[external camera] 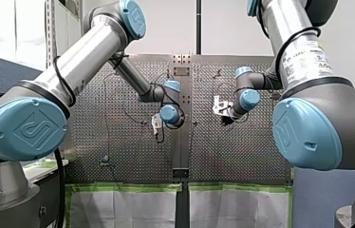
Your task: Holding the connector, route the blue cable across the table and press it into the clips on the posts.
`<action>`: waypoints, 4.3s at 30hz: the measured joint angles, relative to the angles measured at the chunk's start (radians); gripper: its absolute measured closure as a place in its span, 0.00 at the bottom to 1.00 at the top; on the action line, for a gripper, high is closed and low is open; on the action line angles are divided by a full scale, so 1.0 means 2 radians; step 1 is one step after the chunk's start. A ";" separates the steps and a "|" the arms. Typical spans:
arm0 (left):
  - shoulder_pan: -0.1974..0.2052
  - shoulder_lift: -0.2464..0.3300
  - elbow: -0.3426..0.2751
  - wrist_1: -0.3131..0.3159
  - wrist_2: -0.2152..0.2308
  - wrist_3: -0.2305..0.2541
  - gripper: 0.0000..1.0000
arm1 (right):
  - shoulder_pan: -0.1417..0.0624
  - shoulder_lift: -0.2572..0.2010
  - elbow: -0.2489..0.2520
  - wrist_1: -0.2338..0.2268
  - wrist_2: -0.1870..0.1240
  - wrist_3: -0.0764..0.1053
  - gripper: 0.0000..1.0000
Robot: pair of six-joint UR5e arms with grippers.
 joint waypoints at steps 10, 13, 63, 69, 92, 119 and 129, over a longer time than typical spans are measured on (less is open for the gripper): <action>-0.004 0.000 0.001 -0.018 -0.001 0.005 0.71 | -0.013 0.007 -0.017 -0.001 -0.012 0.000 1.00; -0.007 0.000 0.001 -0.026 -0.002 0.007 0.25 | -0.016 0.007 -0.018 -0.001 -0.015 0.000 1.00; -0.163 0.047 -0.025 -0.064 -0.122 -0.002 0.00 | -0.034 0.007 -0.013 0.025 -0.026 -0.008 1.00; -0.165 0.037 0.001 -0.063 -0.123 -0.007 0.00 | -0.036 0.005 -0.008 0.029 -0.026 -0.012 1.00; -0.155 -0.024 0.086 -0.079 -0.123 -0.024 0.00 | -0.046 -0.033 0.010 0.030 -0.035 -0.005 1.00; -0.146 -0.089 0.170 -0.099 -0.118 -0.035 0.00 | -0.047 -0.033 0.010 0.028 -0.054 -0.003 1.00; -0.148 -0.095 0.190 -0.103 -0.136 -0.038 0.00 | -0.047 -0.033 0.010 0.027 -0.054 -0.003 1.00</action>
